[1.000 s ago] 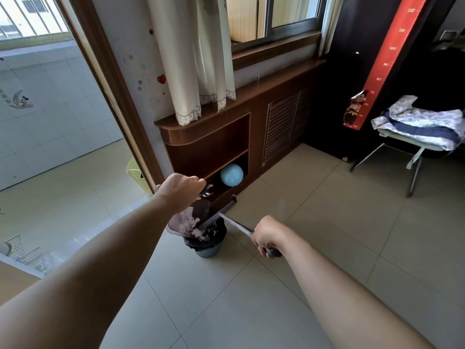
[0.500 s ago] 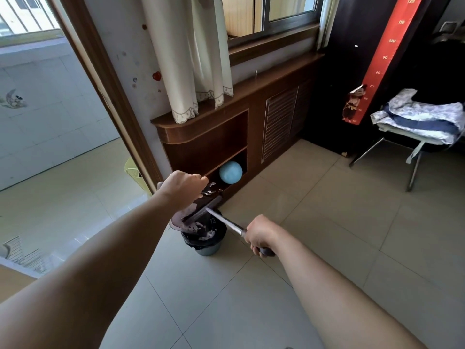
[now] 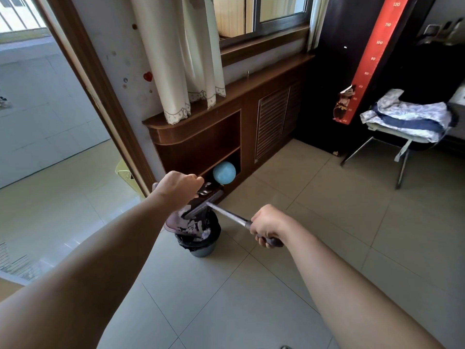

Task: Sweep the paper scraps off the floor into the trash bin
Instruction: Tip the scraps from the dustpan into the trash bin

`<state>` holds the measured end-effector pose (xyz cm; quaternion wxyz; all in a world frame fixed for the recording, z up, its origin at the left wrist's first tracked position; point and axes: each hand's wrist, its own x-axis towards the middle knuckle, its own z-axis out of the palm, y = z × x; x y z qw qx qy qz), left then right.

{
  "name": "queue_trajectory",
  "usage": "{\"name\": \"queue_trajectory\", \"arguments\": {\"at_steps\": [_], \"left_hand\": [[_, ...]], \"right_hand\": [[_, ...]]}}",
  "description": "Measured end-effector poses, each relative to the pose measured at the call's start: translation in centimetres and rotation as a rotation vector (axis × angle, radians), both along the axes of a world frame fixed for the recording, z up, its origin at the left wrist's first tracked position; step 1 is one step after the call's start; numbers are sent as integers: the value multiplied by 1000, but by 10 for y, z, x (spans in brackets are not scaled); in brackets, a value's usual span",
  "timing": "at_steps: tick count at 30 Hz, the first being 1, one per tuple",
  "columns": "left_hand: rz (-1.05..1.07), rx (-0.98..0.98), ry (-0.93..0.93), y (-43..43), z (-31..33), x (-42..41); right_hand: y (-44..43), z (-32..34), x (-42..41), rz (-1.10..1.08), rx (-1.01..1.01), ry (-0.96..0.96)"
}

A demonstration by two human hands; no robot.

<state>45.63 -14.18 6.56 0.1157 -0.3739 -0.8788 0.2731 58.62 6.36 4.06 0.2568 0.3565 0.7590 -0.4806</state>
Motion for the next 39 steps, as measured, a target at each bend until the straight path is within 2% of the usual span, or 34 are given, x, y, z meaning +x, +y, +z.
{"name": "queue_trajectory", "arguments": {"at_steps": [3, 8, 11, 14, 18, 20, 23, 29, 34, 39], "left_hand": [[7, -7, -16, -1, 2, -2], [59, -15, -23, -6, 4, -5], [30, 0, -21, -5, 8, 1], [27, 8, 9, -7, 11, 2], [66, 2, 27, -11, 17, 2], [76, 12, 18, -12, 21, 4], [88, 12, 19, -15, 23, 7], [118, 9, 36, -19, 29, 16], [111, 18, 35, -20, 32, 15], [71, 33, 39, -19, 31, 11]], "right_hand": [[-17, -10, 2, -3, -56, -24], [-18, -6, 8, 276, 176, -45], [-11, 4, 10, 306, 277, -3], [-3, 5, 7, 216, 220, -43], [6, -5, 2, -48, 61, -113], [2, -10, 7, -20, 43, -116], [-13, -23, 16, 111, 131, -79], [-14, -33, 24, 88, 173, -52], [-12, -19, 11, 14, 49, -55], [-8, 4, 4, 53, -30, -6]]}}
